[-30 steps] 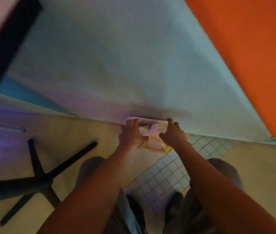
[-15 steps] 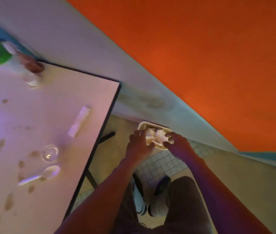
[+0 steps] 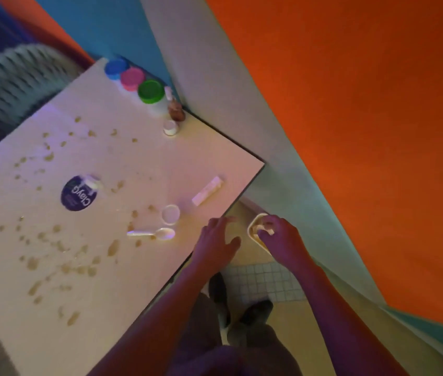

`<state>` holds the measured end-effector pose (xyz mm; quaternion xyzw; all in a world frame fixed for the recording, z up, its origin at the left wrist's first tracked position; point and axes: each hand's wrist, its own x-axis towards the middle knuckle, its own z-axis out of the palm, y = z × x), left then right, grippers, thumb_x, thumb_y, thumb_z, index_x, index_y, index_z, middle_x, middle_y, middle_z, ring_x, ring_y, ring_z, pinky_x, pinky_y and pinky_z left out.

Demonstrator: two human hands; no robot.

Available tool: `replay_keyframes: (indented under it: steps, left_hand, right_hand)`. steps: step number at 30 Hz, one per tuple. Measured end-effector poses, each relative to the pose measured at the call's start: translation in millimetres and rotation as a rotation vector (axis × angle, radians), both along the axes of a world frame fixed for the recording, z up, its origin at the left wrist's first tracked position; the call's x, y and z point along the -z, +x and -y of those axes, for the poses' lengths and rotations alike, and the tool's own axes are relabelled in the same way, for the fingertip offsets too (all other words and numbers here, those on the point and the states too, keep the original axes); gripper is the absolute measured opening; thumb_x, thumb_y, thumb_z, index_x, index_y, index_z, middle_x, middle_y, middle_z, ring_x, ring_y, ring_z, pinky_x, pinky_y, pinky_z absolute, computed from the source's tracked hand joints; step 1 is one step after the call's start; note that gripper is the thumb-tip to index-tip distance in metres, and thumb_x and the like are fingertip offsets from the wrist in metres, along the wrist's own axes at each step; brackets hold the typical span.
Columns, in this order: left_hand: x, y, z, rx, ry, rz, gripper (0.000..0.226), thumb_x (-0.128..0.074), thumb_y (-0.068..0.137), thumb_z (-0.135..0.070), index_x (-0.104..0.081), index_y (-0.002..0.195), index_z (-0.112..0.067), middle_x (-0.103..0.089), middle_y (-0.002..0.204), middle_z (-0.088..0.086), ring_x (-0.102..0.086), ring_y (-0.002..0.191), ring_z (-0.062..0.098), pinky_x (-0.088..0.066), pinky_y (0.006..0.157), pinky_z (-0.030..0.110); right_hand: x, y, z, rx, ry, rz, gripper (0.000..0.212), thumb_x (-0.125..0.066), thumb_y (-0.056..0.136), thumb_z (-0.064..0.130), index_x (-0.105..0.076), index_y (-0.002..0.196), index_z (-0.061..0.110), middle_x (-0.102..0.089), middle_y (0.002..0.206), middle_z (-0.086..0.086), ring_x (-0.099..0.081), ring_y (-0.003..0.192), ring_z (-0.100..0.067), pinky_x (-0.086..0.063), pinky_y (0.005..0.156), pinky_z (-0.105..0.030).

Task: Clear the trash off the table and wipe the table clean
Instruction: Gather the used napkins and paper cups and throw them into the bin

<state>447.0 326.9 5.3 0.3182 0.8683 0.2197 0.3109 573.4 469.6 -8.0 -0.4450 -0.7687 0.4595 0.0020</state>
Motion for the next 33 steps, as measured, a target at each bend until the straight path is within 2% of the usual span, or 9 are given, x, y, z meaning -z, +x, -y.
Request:
replay_keyframes:
  steps: [2, 6, 9, 13, 18, 24, 29, 33]
  left_hand:
    - [-6.3, -13.6, 18.9, -0.075, 0.031, -0.022, 0.057, -0.07, 0.089, -0.031, -0.05, 0.142, -0.027, -0.049, 0.141, 0.005, -0.049, 0.126, 0.028, -0.046, 0.102, 0.043]
    - [-11.9, -49.5, 59.2, -0.215, 0.038, -0.064, 0.055, -0.07, 0.087, -0.026, -0.051, 0.139, -0.028, -0.05, 0.138, 0.004, -0.05, 0.122, 0.029, -0.048, 0.097, 0.044]
    - [-11.2, -75.2, 84.0, -0.283, 0.025, -0.09, 0.055, -0.068, 0.087, -0.019, -0.052, 0.138, -0.027, -0.049, 0.138, 0.005, -0.049, 0.121, 0.03, -0.046, 0.095, 0.041]
    - [-6.3, -102.5, 113.9, -0.337, -0.025, -0.095, 0.056, -0.067, 0.087, -0.017, -0.05, 0.139, -0.031, -0.046, 0.141, 0.003, -0.046, 0.123, 0.028, -0.047, 0.093, 0.041]
    - [2.1, -122.6, 140.4, -0.297, -0.082, -0.104, 0.056, -0.063, 0.089, -0.015, -0.049, 0.14, -0.031, -0.044, 0.141, -0.001, -0.045, 0.123, 0.026, -0.05, 0.087, 0.039]
    - [11.8, -134.7, 152.7, -0.208, -0.128, -0.117, 0.048, -0.063, 0.089, -0.017, -0.055, 0.134, -0.032, -0.048, 0.139, -0.009, -0.046, 0.124, 0.021, -0.05, 0.088, 0.035]
    - [12.2, -143.6, 149.6, -0.141, -0.185, -0.18, 0.039, -0.059, 0.092, -0.017, -0.059, 0.128, -0.031, -0.051, 0.132, -0.009, -0.045, 0.122, 0.02, -0.048, 0.086, 0.034]
    - [12.7, -150.2, 147.4, -0.083, -0.226, -0.214, 0.026, -0.056, 0.095, -0.021, -0.064, 0.118, -0.032, -0.055, 0.121, -0.01, -0.048, 0.118, 0.019, -0.048, 0.081, 0.034]
  right_hand:
    - [-8.5, -21.3, 4.7, -0.069, 0.018, 0.007, 0.035, -0.072, 0.085, 0.026, -0.067, 0.119, 0.019, -0.068, 0.115, -0.004, -0.064, 0.106, -0.023, -0.05, 0.093, -0.039]
    - [-19.6, -69.7, 19.8, -0.174, 0.077, -0.023, 0.034, -0.071, 0.085, 0.017, -0.068, 0.119, 0.013, -0.064, 0.116, -0.014, -0.062, 0.109, -0.03, -0.05, 0.095, -0.039]
    - [-20.4, -98.6, 33.4, -0.247, 0.103, -0.015, 0.031, -0.069, 0.085, 0.016, -0.068, 0.116, 0.016, -0.06, 0.112, -0.011, -0.063, 0.102, -0.029, -0.05, 0.091, -0.037]
    - [-16.2, -131.3, 53.0, -0.374, 0.17, 0.066, 0.032, -0.065, 0.086, 0.02, -0.064, 0.118, 0.022, -0.053, 0.122, -0.005, -0.064, 0.092, -0.028, -0.05, 0.087, -0.038]
    - [-7.2, -164.8, 67.8, -0.438, 0.247, 0.153, 0.038, -0.063, 0.085, 0.016, -0.061, 0.122, 0.026, -0.046, 0.133, -0.002, -0.062, 0.104, -0.031, -0.051, 0.088, -0.04]
    - [1.4, -183.7, 71.4, -0.449, 0.378, 0.305, 0.041, -0.061, 0.087, 0.014, -0.057, 0.126, 0.028, -0.04, 0.14, 0.001, -0.047, 0.118, -0.028, -0.05, 0.083, -0.038]
    - [5.2, -189.6, 67.8, -0.486, 0.446, 0.35, 0.05, -0.059, 0.088, 0.01, -0.05, 0.133, 0.032, -0.037, 0.144, 0.002, -0.045, 0.119, -0.028, -0.054, 0.079, -0.04]
    - [4.9, -195.2, 63.3, -0.526, 0.484, 0.359, 0.057, -0.057, 0.087, 0.007, -0.047, 0.138, 0.032, -0.042, 0.14, 0.002, -0.048, 0.113, -0.028, -0.054, 0.076, -0.04]
